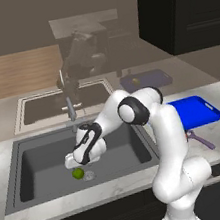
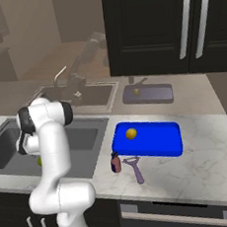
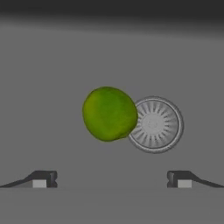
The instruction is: Pick up all produce items and place them in the sink. Turn on the sink faucet to wash them. Then turn the sink off and put them in the tray.
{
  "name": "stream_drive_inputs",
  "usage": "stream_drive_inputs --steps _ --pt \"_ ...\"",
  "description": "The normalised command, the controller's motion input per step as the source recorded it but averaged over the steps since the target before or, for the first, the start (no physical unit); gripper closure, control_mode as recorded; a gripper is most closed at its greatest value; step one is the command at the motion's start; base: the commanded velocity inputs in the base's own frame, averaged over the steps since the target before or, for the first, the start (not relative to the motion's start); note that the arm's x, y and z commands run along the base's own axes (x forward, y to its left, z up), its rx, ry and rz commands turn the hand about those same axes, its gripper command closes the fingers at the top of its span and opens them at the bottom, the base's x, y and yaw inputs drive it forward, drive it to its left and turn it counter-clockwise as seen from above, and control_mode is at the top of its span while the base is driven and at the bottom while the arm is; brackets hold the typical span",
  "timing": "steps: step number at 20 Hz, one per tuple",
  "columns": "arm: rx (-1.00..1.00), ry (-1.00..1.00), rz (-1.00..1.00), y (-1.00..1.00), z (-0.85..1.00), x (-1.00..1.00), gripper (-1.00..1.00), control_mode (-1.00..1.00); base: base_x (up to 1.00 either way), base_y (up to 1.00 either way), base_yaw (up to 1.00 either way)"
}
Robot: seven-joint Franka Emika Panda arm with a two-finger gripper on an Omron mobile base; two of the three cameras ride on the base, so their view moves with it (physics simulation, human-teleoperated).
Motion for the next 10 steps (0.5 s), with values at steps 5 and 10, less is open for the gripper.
stream_drive_inputs --steps 5,10 --pt "0.00 0.01 0.00 0.07 -0.32 0.30 -1.00 -1.00 0.00 0.00 0.00" --pt "0.00 0.02 0.00 0.03 -0.33 0.24 -1.00 -1.00 0.00 0.00 0.00"
